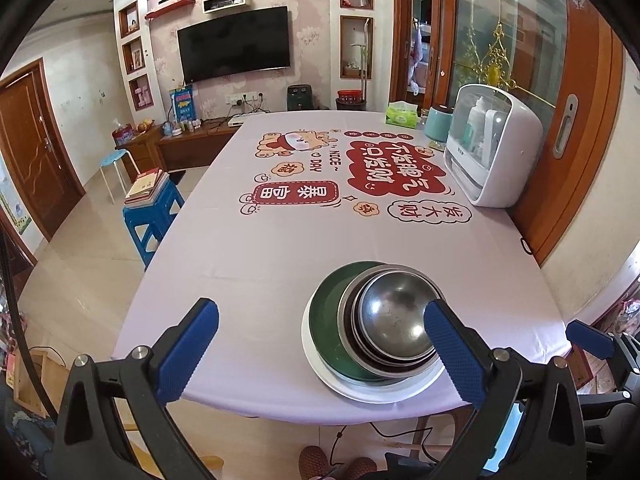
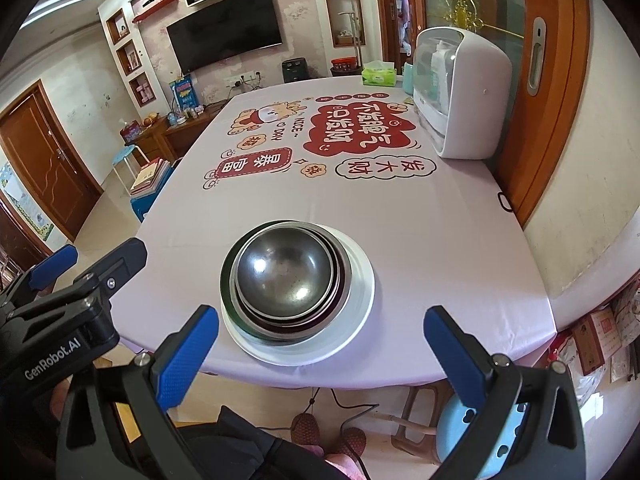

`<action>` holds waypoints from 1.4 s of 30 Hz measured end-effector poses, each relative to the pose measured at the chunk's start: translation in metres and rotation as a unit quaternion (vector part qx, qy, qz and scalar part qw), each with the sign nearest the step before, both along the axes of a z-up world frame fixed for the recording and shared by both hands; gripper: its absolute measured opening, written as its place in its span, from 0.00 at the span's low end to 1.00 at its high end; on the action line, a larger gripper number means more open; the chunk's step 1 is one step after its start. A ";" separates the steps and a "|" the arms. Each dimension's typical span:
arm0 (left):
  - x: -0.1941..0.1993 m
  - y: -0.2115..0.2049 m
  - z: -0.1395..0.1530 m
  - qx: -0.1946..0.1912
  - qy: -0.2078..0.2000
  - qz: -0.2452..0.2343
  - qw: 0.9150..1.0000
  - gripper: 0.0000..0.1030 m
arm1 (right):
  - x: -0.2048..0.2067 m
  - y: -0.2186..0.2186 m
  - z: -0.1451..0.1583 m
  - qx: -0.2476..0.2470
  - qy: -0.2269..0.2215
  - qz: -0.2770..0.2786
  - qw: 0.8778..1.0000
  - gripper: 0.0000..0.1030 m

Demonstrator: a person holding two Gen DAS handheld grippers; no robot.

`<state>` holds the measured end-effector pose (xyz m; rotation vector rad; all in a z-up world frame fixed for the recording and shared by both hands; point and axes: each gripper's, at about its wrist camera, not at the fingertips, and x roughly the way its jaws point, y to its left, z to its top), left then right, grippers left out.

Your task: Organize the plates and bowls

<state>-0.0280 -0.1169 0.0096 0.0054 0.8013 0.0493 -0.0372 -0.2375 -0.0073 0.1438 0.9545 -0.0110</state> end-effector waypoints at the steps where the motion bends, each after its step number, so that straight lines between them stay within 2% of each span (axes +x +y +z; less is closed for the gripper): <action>1: -0.001 0.000 0.001 0.001 -0.003 -0.002 1.000 0.99 | 0.000 0.000 0.000 0.000 0.000 0.000 1.000 1.00; 42: -0.004 -0.003 -0.004 -0.007 0.000 -0.015 1.000 0.99 | -0.004 -0.005 -0.001 0.002 0.006 -0.006 1.000 1.00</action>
